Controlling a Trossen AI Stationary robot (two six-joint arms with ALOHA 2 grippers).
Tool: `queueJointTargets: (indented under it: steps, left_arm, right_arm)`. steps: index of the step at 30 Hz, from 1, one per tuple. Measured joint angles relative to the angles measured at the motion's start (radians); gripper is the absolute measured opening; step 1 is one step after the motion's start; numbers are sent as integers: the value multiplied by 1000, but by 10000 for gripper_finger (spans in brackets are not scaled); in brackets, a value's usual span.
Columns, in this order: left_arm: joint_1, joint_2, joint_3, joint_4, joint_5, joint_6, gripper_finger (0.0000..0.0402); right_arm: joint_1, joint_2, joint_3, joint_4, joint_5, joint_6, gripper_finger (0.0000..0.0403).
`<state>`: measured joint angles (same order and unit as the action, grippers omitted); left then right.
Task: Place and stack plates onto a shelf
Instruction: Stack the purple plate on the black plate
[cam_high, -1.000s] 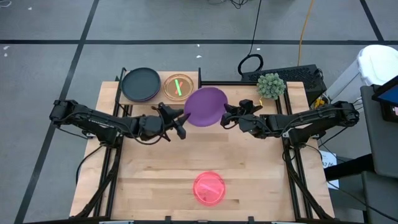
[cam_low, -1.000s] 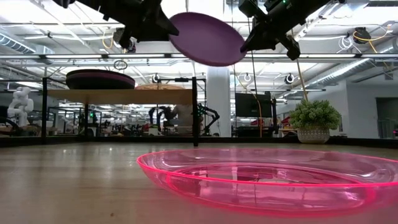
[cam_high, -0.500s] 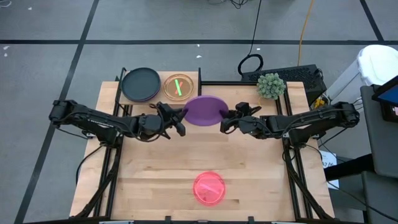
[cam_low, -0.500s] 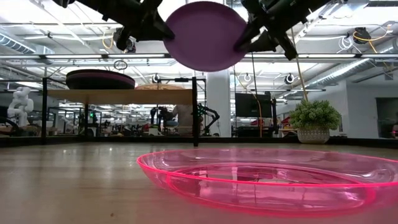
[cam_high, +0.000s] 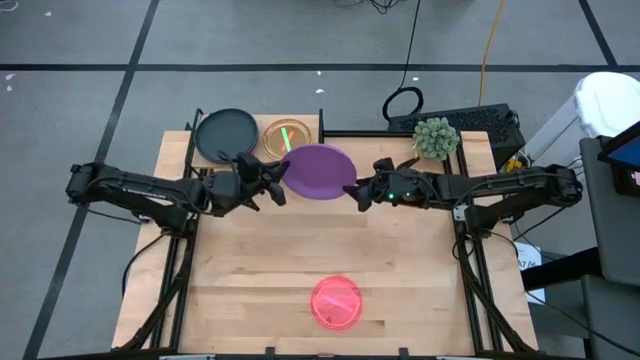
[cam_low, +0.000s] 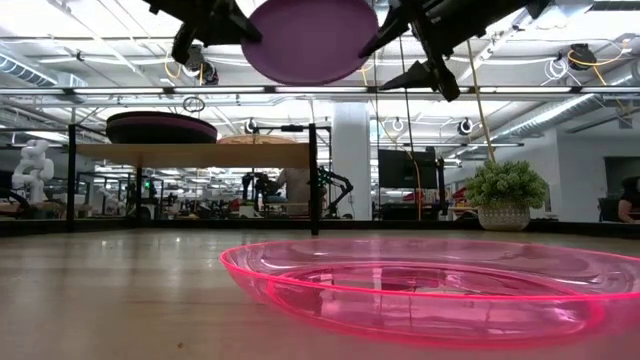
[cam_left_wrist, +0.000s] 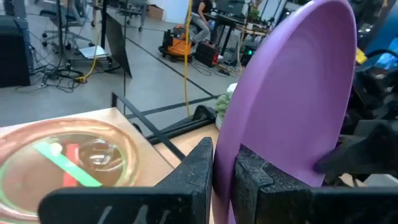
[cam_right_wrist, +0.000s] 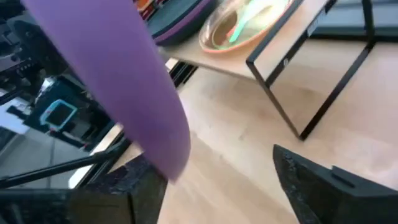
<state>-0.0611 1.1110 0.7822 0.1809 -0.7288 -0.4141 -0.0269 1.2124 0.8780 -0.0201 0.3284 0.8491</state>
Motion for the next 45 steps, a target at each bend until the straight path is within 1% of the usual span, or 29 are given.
queueJointTargets:
  steps: [6, 9, 12, 17, 21, 23, 26, 30, 35, 38, 43, 45]
  left_arm:
    - [29, -61, 0, -66, -16, -14, 38]
    - [43, -80, 1, -84, -35, -22, 38]
    - [60, -90, 1, -86, -33, -23, 35]
    - [86, -108, 1, -96, -36, -50, 13]
    - [111, -120, 1, -98, -63, -79, 13]
    - [126, -129, 0, -105, -72, -97, 13]
    - [151, -139, 0, -100, -86, -149, 13]
    - [181, -158, 0, -104, -126, -208, 13]
    - [233, -190, 0, -115, -147, -198, 13]
    - [263, -212, 0, -130, -175, -198, 13]
    - [318, -265, 0, -193, -256, -192, 13]
    - [345, -289, 0, -210, -267, -193, 13]
  right_arm:
    - [-22, -7, -2, -17, -69, 1, 289]
    - [-33, -12, -2, -7, -113, -2, 293]
    - [-41, -21, -2, -8, -147, -24, 292]
    - [-50, -27, -2, -8, -154, -63, 289]
    - [-64, -30, -2, -9, -155, -103, 289]
    - [-77, -33, -2, -7, -178, -132, 289]
    - [-114, -36, -2, -6, -240, -145, 289]
    - [-175, -45, -1, -4, -358, -137, 288]
    - [-244, -51, -1, -6, -470, -136, 288]
    - [-275, -54, -1, -7, -537, -169, 288]
    - [-297, -60, -1, -7, -620, -236, 288]
    - [-300, -64, -1, -1, -623, -249, 288]
